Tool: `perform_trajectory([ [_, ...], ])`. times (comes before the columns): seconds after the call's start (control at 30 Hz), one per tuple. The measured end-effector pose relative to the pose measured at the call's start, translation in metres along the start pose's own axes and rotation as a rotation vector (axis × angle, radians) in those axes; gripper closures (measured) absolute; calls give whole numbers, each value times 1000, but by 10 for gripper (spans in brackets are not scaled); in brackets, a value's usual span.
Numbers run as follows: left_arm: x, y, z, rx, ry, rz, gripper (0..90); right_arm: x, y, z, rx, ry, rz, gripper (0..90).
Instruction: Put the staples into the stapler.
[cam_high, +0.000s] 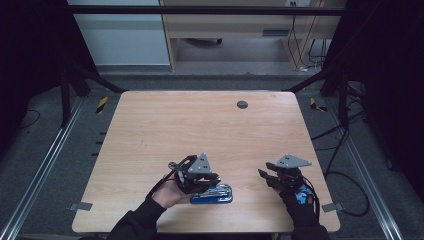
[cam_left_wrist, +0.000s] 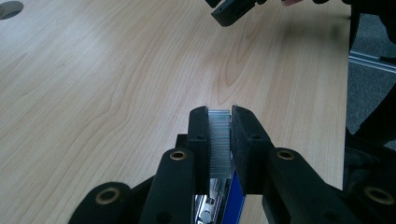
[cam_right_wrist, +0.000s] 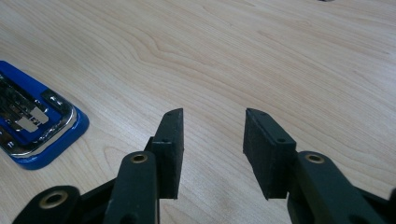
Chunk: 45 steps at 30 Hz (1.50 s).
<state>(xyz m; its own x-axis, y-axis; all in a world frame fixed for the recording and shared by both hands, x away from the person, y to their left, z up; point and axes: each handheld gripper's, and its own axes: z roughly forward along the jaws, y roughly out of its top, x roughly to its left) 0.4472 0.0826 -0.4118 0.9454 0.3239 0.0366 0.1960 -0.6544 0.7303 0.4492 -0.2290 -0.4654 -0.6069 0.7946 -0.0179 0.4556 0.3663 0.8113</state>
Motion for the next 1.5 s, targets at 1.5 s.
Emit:
perform_trajectory([
  [1.5, 1, -6, 37, 64, -69, 34, 776, 1, -1, -1, -3, 4, -2, 584],
])
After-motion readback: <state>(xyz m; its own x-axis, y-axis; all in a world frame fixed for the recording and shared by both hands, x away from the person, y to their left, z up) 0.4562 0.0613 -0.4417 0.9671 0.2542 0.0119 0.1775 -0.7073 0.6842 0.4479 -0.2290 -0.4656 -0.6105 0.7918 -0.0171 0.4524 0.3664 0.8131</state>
